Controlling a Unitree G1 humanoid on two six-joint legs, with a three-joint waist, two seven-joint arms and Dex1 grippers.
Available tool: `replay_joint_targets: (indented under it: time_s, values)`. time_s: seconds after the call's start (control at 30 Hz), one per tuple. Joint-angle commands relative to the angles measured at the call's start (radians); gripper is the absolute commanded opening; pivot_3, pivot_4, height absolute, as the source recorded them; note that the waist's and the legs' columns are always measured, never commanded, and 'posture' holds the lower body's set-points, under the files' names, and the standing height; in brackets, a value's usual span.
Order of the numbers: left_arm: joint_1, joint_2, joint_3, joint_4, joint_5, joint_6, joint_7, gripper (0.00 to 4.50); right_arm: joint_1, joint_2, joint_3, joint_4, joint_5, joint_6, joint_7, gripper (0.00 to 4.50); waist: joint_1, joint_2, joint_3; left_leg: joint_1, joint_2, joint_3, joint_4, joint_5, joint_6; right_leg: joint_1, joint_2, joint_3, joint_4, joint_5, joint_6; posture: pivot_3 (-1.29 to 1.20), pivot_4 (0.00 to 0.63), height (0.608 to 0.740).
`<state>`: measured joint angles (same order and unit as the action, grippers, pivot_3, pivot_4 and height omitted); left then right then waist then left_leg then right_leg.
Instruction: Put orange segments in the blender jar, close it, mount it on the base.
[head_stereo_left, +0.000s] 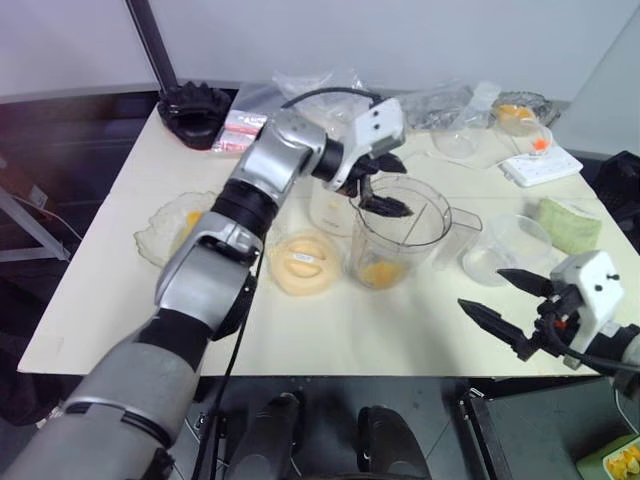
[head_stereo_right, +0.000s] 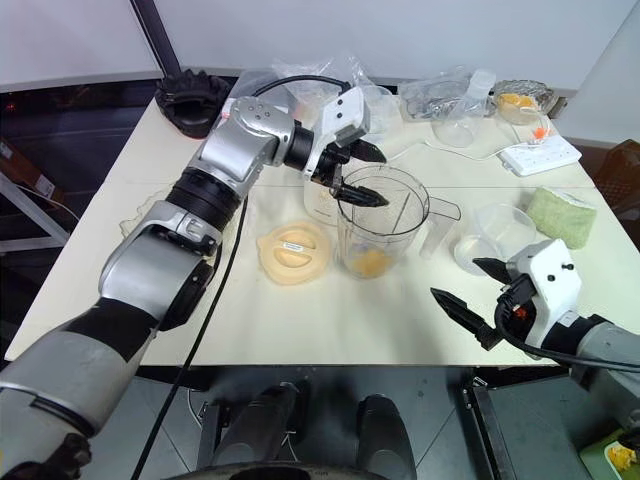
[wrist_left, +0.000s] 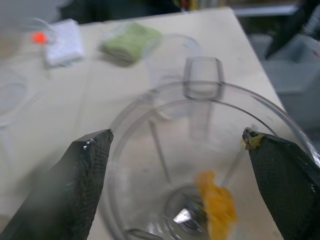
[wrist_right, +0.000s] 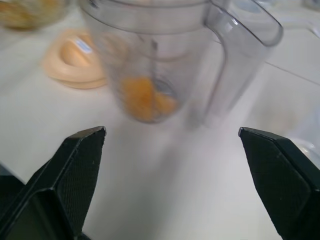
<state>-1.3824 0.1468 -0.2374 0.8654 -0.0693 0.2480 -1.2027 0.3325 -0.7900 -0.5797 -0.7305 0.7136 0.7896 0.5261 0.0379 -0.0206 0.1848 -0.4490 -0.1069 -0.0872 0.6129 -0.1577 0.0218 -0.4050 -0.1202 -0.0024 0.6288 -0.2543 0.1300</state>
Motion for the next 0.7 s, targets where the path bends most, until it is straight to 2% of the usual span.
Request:
replay_joint_targets:
  time_s: [0.03,0.17,0.33,0.43,0.53,0.7]
  values:
    - [-0.006,0.002,0.099,-0.101,-0.055,-0.018,0.092,4.47,-0.003,0.051,0.019,0.057,-0.149,-0.097,-0.084,4.5,0.0,0.0,0.0,0.0,0.0,0.0,0.0,0.0,0.0,0.0,0.0,0.0,0.0,0.0,0.0,0.0,0.15,0.74]
    - [0.11,0.059,0.218,-0.34,-0.182,0.12,0.118,4.47,0.044,0.121,-0.023,0.096,-0.292,-0.136,-0.193,4.5,-0.002,0.003,-0.001,0.0,0.0,0.0,-0.001,0.0,0.0,-0.001,0.0,0.0,0.0,0.0,0.0,0.0,0.15,0.74]
    - [0.251,0.123,0.248,-0.597,-0.254,0.263,0.165,4.47,0.066,0.199,-0.064,0.1,-0.334,-0.141,-0.244,4.5,-0.002,0.005,-0.001,0.002,0.001,0.0,-0.001,0.0,0.0,-0.002,0.002,0.001,0.004,0.0,0.001,0.0,0.15,0.74]
    - [0.456,0.234,0.273,-0.879,-0.294,0.364,0.193,4.47,-0.031,0.27,-0.08,0.232,-0.365,-0.169,-0.337,4.5,-0.022,0.008,-0.003,0.006,0.001,0.0,-0.001,-0.001,-0.002,0.003,0.002,0.003,0.002,0.0,-0.002,0.0,0.15,0.74]
    - [0.528,0.273,0.296,-1.005,-0.337,0.47,0.27,4.47,-0.091,0.234,-0.059,0.373,-0.416,-0.229,-0.321,4.5,-0.025,0.009,-0.003,0.007,0.0,0.0,-0.001,-0.001,-0.003,0.004,0.001,0.003,0.002,-0.002,-0.004,0.0,0.15,0.74]
    - [0.665,0.419,0.322,-1.196,-0.447,0.654,0.266,4.47,-0.235,0.17,-0.01,0.602,-0.43,-0.286,-0.259,4.5,-0.029,0.013,-0.003,0.006,0.0,0.002,-0.001,-0.001,-0.003,0.003,0.001,0.003,0.002,-0.002,-0.004,0.0,0.15,0.74]
